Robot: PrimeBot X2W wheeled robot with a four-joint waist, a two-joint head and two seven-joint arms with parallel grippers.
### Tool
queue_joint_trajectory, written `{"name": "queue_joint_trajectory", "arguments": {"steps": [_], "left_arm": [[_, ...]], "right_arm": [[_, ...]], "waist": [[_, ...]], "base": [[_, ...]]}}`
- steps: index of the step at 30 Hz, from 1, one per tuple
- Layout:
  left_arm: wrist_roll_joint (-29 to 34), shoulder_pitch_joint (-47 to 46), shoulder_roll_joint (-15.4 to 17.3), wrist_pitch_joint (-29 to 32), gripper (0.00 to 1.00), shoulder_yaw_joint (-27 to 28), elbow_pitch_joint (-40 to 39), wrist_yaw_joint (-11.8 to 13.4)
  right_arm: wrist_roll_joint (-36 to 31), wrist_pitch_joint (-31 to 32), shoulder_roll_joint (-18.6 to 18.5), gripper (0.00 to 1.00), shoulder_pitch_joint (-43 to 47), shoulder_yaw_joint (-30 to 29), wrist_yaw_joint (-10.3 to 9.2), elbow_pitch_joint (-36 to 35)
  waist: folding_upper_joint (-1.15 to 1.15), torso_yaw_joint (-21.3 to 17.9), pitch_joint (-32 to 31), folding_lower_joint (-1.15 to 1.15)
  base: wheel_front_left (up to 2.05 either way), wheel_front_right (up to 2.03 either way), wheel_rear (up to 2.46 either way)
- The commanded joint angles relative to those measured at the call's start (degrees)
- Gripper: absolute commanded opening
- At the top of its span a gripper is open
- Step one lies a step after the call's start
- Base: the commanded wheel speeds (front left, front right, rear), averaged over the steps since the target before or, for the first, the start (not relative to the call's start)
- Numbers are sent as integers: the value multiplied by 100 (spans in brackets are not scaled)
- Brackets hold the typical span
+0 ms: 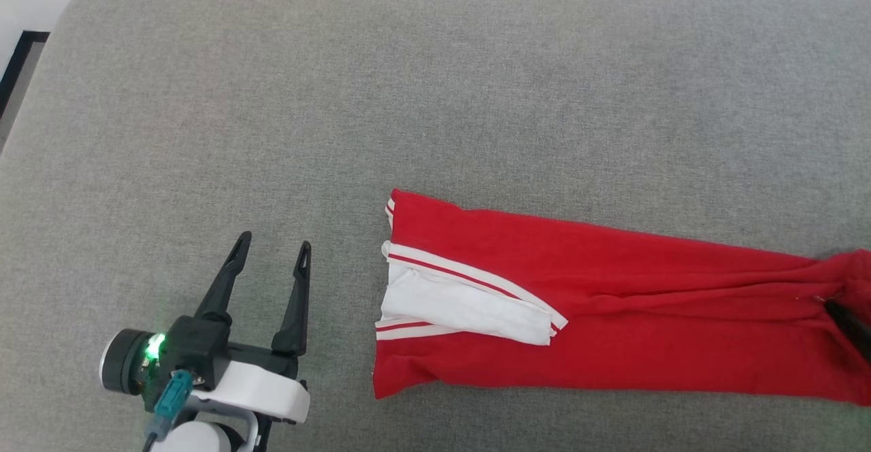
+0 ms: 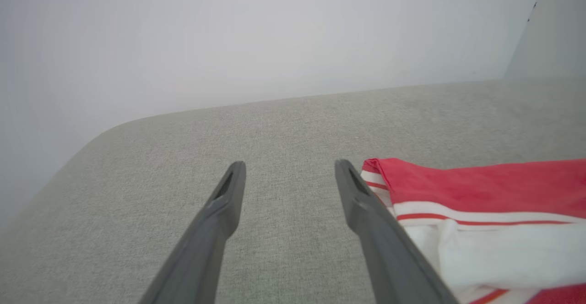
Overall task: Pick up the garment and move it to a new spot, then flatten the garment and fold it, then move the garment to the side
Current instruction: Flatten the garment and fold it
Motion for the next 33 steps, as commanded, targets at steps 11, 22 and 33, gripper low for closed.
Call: {"name": "queue_joint_trajectory", "arguments": {"steps": [11, 22, 33], "left_arm": [[542, 155, -375, -28, 100, 579, -12, -404], [624, 201, -562, -28, 100, 917, 96, -663], [666, 1, -690, -28, 100, 1027, 126, -796]], "right_arm": [[-147, 152, 363, 0, 1, 194, -17, 349], [-8, -261, 100, 0, -439, -208, -22, 524], [160, -574, -671, 0, -957, -846, -14, 1513]], "waist": [[0, -24, 13, 0], [0, -327, 29, 0], [0, -583, 186, 0]], "base": [[0, 0, 0], [0, 0, 0], [0, 0, 0]]}}
